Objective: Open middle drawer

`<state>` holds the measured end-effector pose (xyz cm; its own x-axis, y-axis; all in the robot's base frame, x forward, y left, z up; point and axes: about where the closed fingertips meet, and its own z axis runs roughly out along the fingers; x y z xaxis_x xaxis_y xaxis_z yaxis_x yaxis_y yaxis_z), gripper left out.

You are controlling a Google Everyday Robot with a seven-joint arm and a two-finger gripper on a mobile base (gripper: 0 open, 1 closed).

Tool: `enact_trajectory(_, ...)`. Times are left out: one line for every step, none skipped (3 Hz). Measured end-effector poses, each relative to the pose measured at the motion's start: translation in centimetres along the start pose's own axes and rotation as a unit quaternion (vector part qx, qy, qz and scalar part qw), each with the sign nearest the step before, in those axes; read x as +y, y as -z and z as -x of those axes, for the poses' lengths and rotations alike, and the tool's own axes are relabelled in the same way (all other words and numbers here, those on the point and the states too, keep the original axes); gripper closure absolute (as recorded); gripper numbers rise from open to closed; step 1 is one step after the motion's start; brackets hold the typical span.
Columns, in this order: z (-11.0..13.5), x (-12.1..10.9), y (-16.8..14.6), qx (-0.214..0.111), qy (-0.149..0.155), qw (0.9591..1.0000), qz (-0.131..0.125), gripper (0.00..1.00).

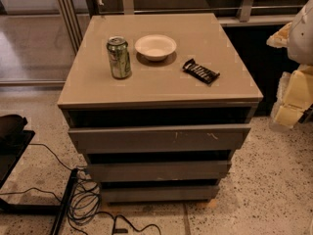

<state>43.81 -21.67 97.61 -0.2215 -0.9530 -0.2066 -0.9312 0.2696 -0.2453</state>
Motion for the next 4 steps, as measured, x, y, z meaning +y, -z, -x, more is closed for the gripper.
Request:
enact_trajectory(0.0,0.0,0.0,0.000,0.000,1.0000,0.000,0.00)
enact_trajectory(-1.0,1.0,-1.6,-0.005,0.007,0.9999,0.008,0.00)
enact_trajectory(-2.2,3.2,-5.7,-0.025,0.025,0.9988,0.034,0.00)
enact_trajectory(-2.3,5.1,-9.5,-0.068,0.065,0.9946,0.044,0.00)
